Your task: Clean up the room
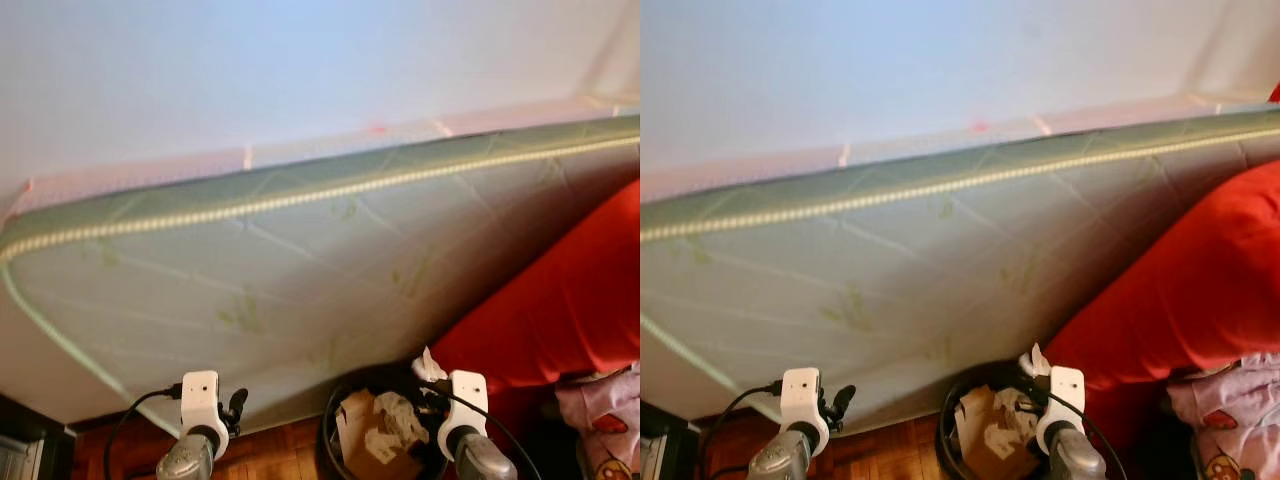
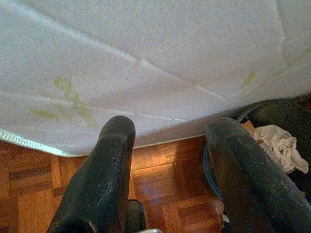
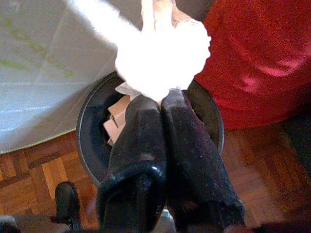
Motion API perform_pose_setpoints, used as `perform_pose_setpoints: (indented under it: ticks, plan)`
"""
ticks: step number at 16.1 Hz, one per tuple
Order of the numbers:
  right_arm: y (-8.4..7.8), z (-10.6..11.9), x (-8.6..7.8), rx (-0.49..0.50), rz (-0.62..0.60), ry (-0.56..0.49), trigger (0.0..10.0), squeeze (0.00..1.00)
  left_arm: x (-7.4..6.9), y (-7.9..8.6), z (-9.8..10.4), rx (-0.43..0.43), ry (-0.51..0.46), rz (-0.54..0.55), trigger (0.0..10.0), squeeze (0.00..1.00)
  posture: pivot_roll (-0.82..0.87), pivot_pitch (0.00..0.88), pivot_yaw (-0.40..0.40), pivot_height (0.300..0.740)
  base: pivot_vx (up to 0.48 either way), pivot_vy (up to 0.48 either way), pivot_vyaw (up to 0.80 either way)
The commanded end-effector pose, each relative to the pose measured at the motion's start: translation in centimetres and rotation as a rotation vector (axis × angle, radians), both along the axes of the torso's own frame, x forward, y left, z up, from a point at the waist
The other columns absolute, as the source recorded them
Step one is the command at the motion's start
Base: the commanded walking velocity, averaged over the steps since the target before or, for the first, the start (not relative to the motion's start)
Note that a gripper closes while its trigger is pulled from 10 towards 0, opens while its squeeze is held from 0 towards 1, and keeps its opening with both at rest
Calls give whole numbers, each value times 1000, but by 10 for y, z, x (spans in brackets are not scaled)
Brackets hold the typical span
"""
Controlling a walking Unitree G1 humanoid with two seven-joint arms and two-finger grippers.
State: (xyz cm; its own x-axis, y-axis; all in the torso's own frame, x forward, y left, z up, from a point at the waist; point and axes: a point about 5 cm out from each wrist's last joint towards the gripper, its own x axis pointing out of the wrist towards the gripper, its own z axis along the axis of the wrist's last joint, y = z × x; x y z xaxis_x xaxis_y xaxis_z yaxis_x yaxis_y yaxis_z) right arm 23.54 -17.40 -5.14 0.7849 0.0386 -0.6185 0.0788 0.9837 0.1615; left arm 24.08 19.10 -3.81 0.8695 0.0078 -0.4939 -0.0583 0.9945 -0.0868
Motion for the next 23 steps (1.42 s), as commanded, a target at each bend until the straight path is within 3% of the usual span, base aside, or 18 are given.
perform_pose_setpoints:
  ticks: [1,5,9,12,16,19,21,23]
  plan:
    - [-1,-3,-5,0,-5,20,10000,0,-8,1,-6,-8,27,13,10000,0,132,113,-48,656,0,0,0]
    - [-8,-4,-6,-12,-19,30,10000,0,-8,-2,-5,-17,10,6,10000,0,126,115,-51,656,0,0,0]
    - [-20,-7,-14,-18,-28,41,10000,0,11,-8,13,-25,-106,-7,10000,0,122,110,-51,656,0,0,0]
    - [-25,-10,-22,-20,-16,55,10000,0,14,-9,17,-24,-139,-8,10000,0,122,110,-50,656,0,0,0]
    - [-31,-12,-28,-13,3,52,10000,0,16,-12,24,-27,-199,-1,10000,0,123,122,-52,602,0,0,0]
    - [-37,-10,-28,-13,32,33,10000,0,27,-16,37,-32,-263,-7,10000,0,136,152,-60,597,0,0,0]
    - [-22,-18,-43,-8,74,32,10000,0,36,-20,49,-36,-315,-26,10000,0,150,183,-67,597,0,0,0]
    - [-23,-17,-43,-15,91,23,10000,0,38,-18,55,-32,-343,-23,10000,0,158,204,-71,597,0,0,0]
